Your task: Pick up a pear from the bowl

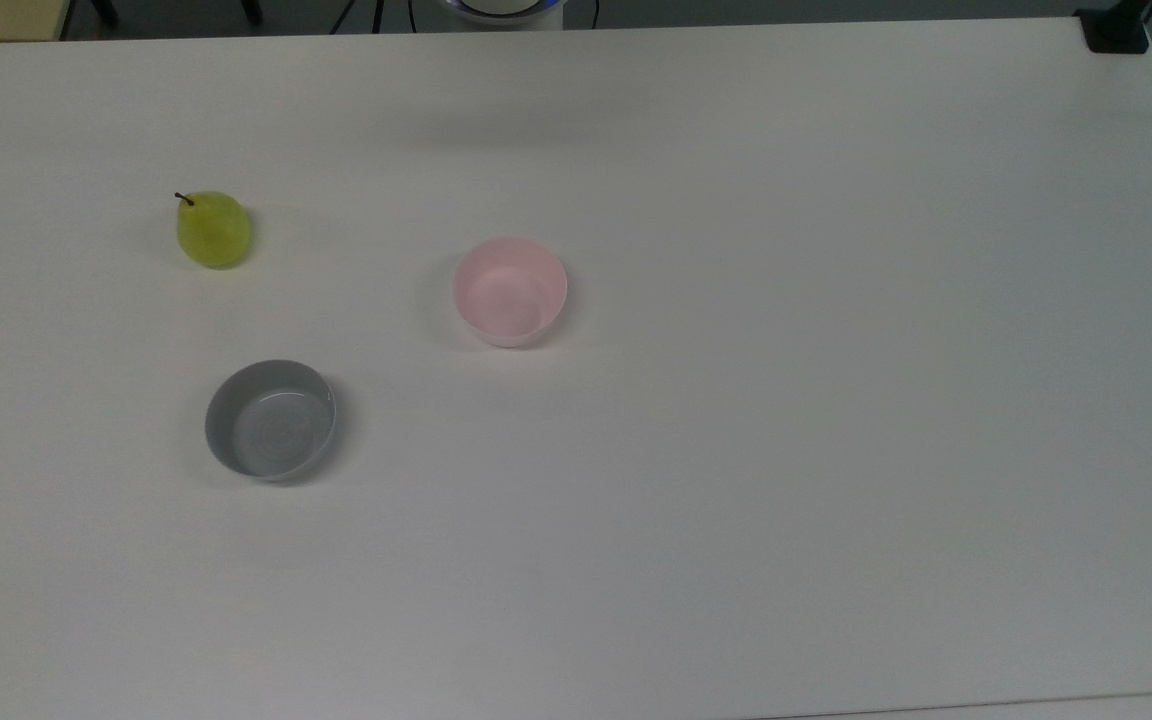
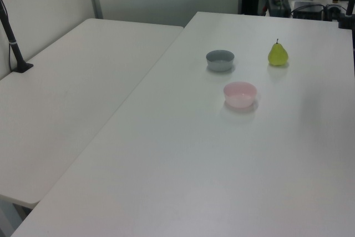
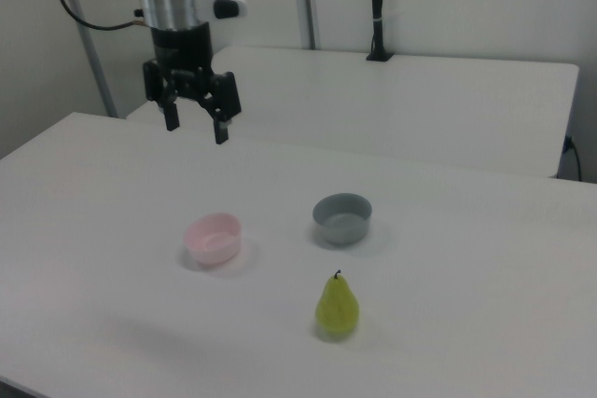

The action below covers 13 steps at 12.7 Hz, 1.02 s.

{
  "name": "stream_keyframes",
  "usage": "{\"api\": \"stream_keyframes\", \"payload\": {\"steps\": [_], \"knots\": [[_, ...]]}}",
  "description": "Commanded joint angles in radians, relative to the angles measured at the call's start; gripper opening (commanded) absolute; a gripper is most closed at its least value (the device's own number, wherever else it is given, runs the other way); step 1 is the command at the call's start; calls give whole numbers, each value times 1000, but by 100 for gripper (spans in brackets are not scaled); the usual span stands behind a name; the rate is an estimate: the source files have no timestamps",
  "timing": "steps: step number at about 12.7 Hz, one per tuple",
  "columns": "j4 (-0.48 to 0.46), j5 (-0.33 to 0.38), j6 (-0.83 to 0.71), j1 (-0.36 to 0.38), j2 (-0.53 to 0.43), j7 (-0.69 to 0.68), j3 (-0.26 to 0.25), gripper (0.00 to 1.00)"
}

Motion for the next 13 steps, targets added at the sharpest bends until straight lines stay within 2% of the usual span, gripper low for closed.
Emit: {"api": "stream_keyframes", "payload": {"steps": [1,5,13], "knots": [[-2,56,63,53,-4,13,-11,100],[-66,69,252,82,16,-2,-11,100],[-60,66,249,98,36,-18,-3,100]]}}
